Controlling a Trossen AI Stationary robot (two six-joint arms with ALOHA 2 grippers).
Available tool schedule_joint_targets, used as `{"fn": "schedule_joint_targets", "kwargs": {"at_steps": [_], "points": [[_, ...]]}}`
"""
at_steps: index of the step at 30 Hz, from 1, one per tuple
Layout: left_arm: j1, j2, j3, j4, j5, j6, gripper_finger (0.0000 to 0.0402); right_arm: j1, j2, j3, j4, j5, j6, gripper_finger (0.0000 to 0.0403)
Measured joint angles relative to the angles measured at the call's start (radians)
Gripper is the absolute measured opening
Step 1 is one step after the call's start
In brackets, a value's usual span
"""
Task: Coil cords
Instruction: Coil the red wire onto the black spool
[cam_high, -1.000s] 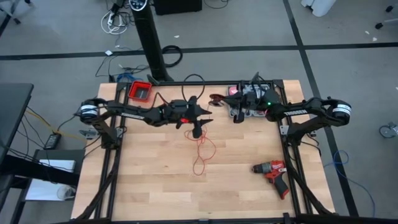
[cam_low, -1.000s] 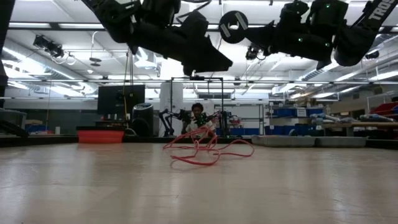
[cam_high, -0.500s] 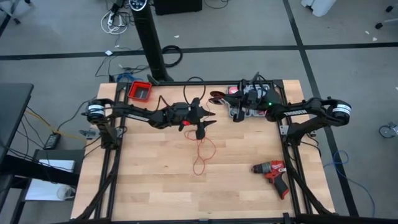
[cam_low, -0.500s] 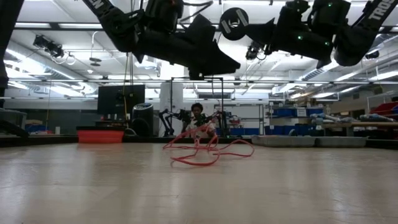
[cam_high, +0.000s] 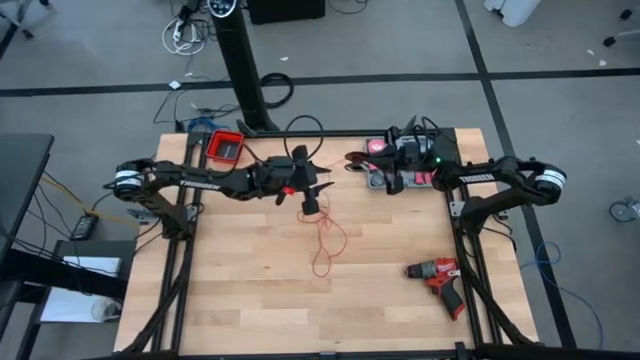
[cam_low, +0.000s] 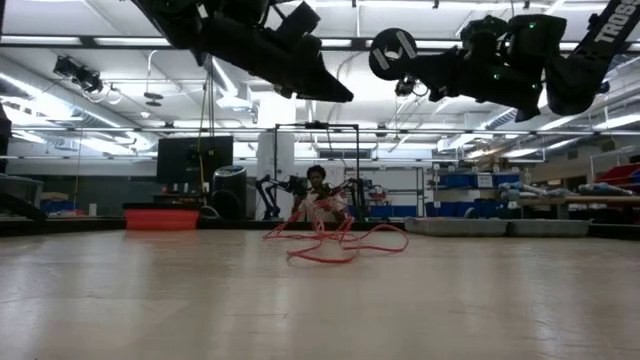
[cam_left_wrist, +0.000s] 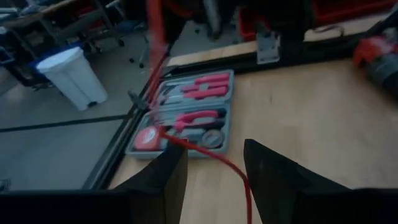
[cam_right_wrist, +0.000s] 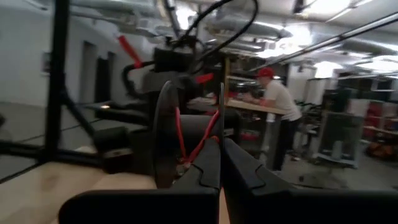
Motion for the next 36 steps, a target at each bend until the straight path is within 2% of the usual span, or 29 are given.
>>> {"fn": "schedule_joint_targets", "kwargs": {"at_steps": [4, 6, 10, 18, 27, 36], "points": [[0.022, -0.005, 0.000, -0.055, -0.001, 0.003, 0.0162, -0.033, -0.001, 0.000, -0.027, -0.088, 0.001, 0.0000], [0.027, -0.005, 0.000, -0.054, 0.003, -0.003, 0.0162, -0.046, -0.001, 0.000, -0.056, -0.099, -0.002, 0.0000], [0.017, -0.005, 0.000, 0.025, 0.031, -0.001, 0.0162, -0.052, 0.000, 0.000, -0.132, -0.094, -0.047, 0.0000], [0.005, -0.005, 0.000, 0.118, 0.074, 0.003, 0.0162, -0.028, 0.000, 0.001, -0.134, -0.073, -0.082, 0.0000], [-0.010, -0.005, 0.000, 0.165, 0.073, 0.039, 0.0162, 0.073, 0.000, 0.005, -0.141, 0.070, -0.176, 0.0000], [-0.016, -0.005, 0.000, 0.164, 0.063, 0.056, 0.0162, 0.137, 0.001, 0.100, -0.266, 0.132, -0.221, 0.0000]]}}
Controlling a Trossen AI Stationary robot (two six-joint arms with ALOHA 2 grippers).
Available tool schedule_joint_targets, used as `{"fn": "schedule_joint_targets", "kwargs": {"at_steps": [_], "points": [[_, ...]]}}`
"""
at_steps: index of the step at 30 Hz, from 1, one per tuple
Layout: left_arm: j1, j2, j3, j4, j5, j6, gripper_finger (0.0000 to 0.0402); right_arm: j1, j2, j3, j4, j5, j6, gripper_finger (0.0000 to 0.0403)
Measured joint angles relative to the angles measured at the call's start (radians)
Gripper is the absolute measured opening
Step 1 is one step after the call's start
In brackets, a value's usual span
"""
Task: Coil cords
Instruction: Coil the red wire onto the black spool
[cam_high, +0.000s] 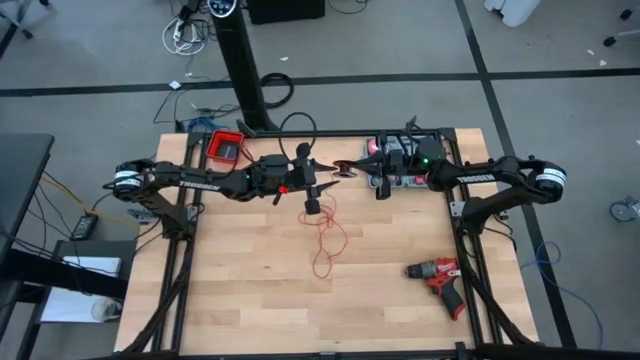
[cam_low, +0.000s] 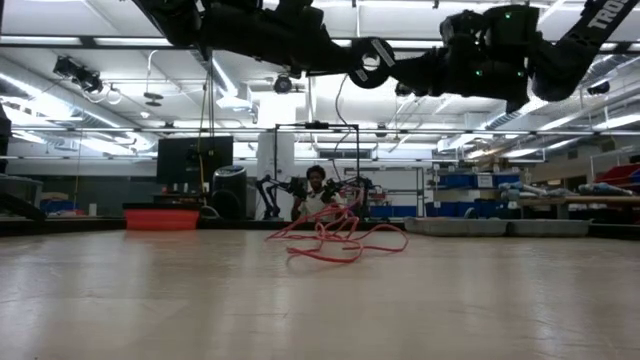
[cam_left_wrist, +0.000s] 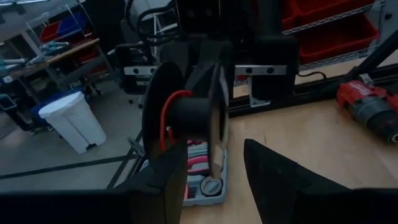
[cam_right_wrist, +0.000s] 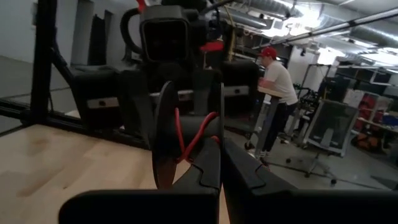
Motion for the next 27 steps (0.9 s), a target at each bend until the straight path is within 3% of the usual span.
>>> {"fn": "schedule_joint_targets", "kwargs": {"at_steps": [7, 14, 27], "points": [[0.000, 0.000, 0.000, 0.002, -0.014, 0.001, 0.0148, 0.037, 0.000, 0.034, -0.027, 0.020, -0.008, 0.0000], [-0.002, 0.001, 0.001, 0.001, -0.012, -0.019, 0.0016, 0.068, -0.001, 0.037, -0.066, 0.077, -0.009, 0.0010], [-0.008, -0.005, 0.055, -0.140, -0.039, -0.062, 0.0001, 0.085, -0.002, 0.035, -0.111, 0.111, 0.112, 0.0101]]}}
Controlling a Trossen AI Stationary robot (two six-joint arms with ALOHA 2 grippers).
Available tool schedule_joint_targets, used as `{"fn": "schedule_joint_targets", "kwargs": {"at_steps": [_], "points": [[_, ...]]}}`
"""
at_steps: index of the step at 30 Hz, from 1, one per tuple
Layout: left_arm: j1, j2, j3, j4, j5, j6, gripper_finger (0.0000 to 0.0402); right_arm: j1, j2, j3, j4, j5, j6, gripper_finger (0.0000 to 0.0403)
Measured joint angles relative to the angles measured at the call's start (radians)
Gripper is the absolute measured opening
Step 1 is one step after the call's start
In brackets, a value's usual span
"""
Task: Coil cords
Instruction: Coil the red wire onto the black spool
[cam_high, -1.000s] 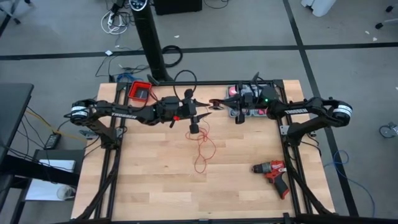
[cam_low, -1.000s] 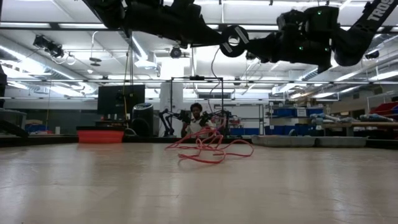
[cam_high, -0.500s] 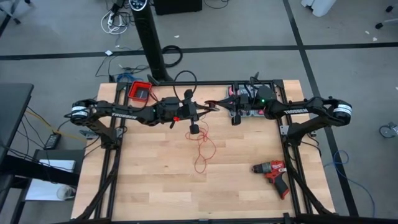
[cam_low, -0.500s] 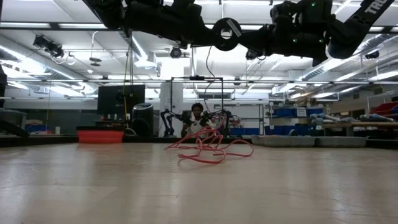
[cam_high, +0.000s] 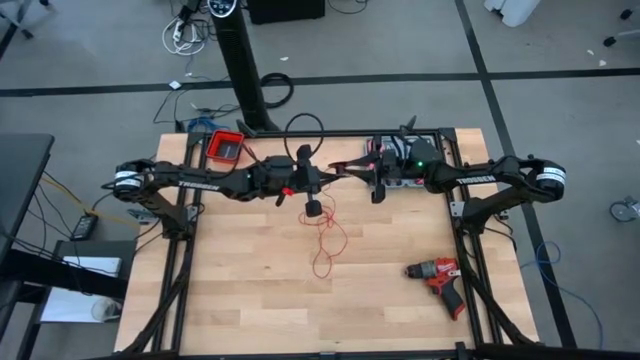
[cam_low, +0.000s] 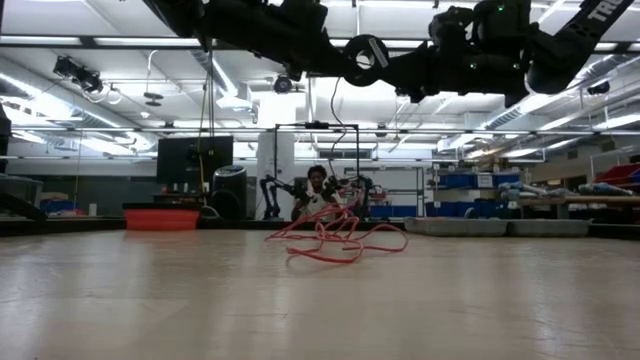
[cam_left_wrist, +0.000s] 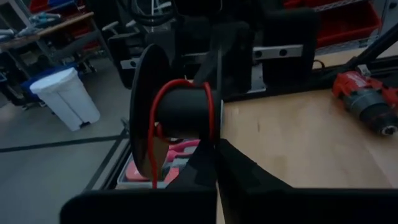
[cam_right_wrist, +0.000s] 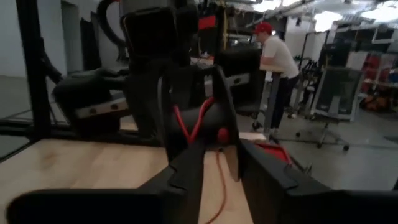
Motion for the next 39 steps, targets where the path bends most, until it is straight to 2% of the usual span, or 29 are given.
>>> {"fn": "schedule_joint_targets", "kwargs": {"at_steps": [8, 13, 18, 23, 28, 32, 39], "points": [[0.021, -0.090, 0.057, -0.200, 0.050, 0.000, 0.0000, -0.034, -0.086, -0.003, -0.201, -0.058, -0.003, 0.0134], [0.031, -0.106, 0.126, -0.326, 0.175, 0.008, 0.0000, -0.033, -0.052, -0.002, -0.201, -0.043, 0.058, 0.0130], [0.031, -0.107, 0.185, -0.382, 0.219, 0.073, 0.0000, 0.013, 0.061, -0.002, -0.117, -0.041, 0.103, 0.0130], [0.030, -0.107, 0.224, -0.382, 0.224, 0.115, 0.0000, 0.044, 0.174, -0.001, 0.126, -0.033, 0.176, 0.0130], [0.027, -0.107, 0.233, -0.365, 0.218, 0.130, 0.0000, 0.052, 0.267, 0.000, 0.265, -0.016, 0.216, 0.0130], [0.027, -0.106, 0.233, -0.351, 0.215, 0.142, 0.0000, 0.059, 0.324, 0.023, 0.314, -0.017, 0.271, 0.0130], [0.027, -0.106, 0.233, -0.349, 0.201, 0.164, 0.0000, 0.097, 0.379, 0.085, 0.343, -0.070, 0.276, 0.0128]]}}
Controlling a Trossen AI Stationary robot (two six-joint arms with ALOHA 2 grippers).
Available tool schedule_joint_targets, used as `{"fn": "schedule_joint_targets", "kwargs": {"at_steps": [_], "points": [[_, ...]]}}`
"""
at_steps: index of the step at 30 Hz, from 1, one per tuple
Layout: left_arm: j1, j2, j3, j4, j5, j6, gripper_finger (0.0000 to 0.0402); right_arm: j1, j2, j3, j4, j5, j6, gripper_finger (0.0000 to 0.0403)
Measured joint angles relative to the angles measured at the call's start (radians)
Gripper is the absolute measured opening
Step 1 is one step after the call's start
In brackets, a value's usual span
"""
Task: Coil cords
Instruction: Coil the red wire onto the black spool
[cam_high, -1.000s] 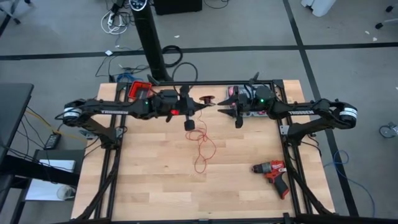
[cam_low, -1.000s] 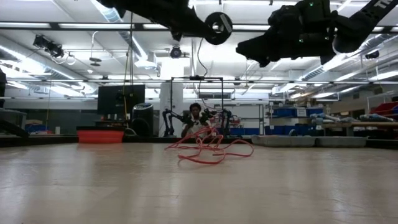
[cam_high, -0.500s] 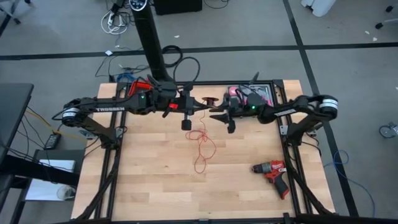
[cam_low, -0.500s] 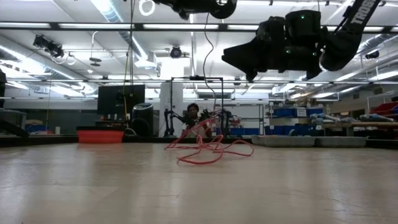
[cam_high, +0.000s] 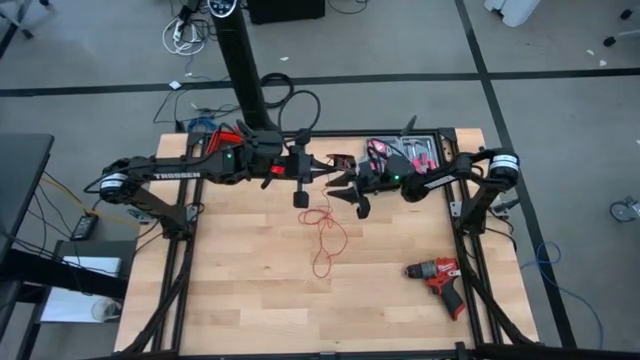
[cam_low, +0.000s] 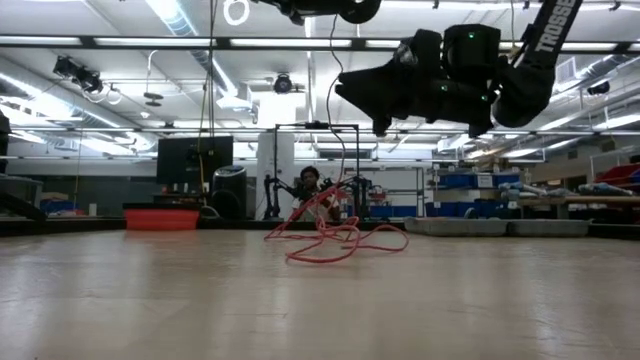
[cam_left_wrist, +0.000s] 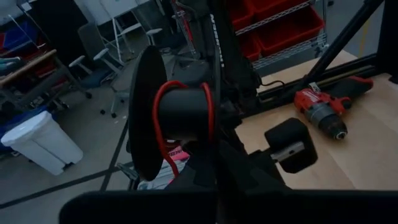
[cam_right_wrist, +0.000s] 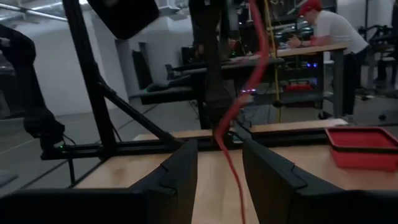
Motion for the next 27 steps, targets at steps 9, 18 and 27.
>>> {"fn": "schedule_joint_targets", "kwargs": {"at_steps": [9, 18, 27], "points": [[-0.001, 0.000, 0.000, -0.001, 0.000, 0.000, 0.0000, 0.014, 0.000, 0.048, -0.018, 0.011, -0.014, 0.0126], [-0.003, 0.001, 0.000, -0.004, -0.001, 0.000, 0.0000, 0.014, 0.000, 0.048, -0.076, 0.037, -0.066, 0.0021], [-0.003, -0.006, 0.000, -0.149, -0.004, 0.001, 0.0000, -0.030, -0.030, -0.043, -0.125, 0.003, -0.070, 0.0004]]}}
